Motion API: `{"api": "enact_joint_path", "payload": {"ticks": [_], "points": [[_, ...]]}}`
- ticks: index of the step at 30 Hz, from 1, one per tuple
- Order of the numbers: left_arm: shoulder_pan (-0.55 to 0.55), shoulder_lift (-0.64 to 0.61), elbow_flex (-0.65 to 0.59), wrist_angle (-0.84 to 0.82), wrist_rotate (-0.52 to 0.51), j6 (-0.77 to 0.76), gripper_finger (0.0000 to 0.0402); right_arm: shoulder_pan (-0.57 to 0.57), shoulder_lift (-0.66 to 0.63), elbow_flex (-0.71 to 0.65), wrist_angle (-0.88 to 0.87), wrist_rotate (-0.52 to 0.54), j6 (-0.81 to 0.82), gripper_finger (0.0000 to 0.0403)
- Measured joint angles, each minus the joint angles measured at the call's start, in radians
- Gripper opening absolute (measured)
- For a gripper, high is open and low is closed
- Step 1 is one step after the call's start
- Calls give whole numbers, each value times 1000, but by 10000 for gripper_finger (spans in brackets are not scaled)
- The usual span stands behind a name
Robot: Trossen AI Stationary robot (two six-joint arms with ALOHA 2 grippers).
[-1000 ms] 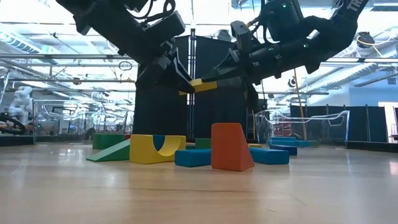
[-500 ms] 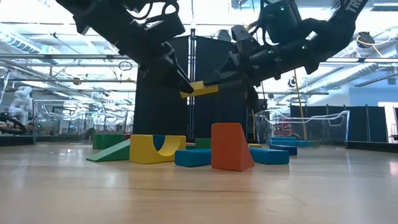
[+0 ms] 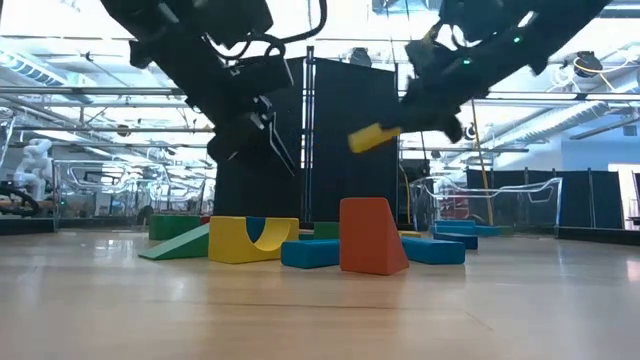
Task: Sort blocks by size
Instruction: Put the yellow rectangular block into the top right transparent bin
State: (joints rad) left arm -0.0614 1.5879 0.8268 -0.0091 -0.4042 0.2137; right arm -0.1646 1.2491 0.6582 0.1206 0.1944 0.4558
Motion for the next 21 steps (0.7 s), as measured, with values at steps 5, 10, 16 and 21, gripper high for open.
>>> {"api": "enact_joint_path", "payload": {"ticks": [5,10,16,21], "points": [[42,0,0,6,60,8,192,-62,-146,0,-194,24,-23,59],[74,0,0,6,60,2,191,-146,-266,0,-349,100,-50,59],[97,0,0,6,59,1,191,-297,-325,0,-496,122,-81,59],[101,19,0,11,63,0,191,-425,-293,0,-525,110,-146,59]]}}
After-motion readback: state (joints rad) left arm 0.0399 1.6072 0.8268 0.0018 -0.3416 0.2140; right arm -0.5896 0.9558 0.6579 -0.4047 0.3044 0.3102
